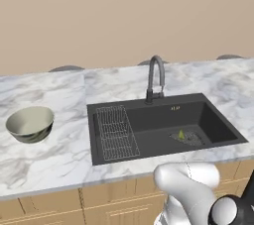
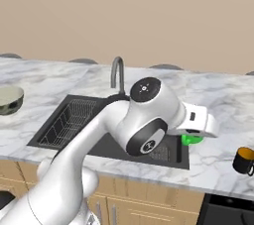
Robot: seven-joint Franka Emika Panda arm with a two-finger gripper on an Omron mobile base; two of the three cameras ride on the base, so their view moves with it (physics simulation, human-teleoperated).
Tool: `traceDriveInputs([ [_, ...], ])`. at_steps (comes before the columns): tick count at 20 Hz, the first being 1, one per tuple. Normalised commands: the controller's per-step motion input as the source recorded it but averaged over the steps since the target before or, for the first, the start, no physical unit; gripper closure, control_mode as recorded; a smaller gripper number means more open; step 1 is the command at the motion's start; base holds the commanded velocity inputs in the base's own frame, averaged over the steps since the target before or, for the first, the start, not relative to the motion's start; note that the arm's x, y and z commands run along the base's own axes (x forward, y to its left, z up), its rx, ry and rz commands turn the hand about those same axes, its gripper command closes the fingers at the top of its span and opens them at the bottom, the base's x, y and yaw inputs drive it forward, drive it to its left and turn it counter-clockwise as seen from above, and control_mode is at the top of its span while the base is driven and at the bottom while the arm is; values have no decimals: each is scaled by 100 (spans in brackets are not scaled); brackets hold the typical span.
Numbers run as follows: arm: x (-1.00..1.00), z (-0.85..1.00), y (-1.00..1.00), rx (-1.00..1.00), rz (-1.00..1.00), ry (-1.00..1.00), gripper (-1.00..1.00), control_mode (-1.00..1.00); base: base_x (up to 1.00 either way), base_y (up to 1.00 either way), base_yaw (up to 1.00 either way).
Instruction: Clear the mugs and bowl far away from the sink.
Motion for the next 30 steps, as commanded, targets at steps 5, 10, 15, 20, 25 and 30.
traceDriveInputs([
  [5,0,0,0,0,0,0,100,100,-87,1,-9],
  [10,0,0,0,0,0,0,100,100,-82,0,-42],
  [15,0,0,0,0,0,0,100,100,-62,0,-64],
  [20,0,0,0,0,0,0,100,100,-44,0,-71],
  [25,0,0,0,0,0,0,100,100,-26,0,-74],
  [30,0,0,0,0,0,0,100,100,-20,0,-75],
])
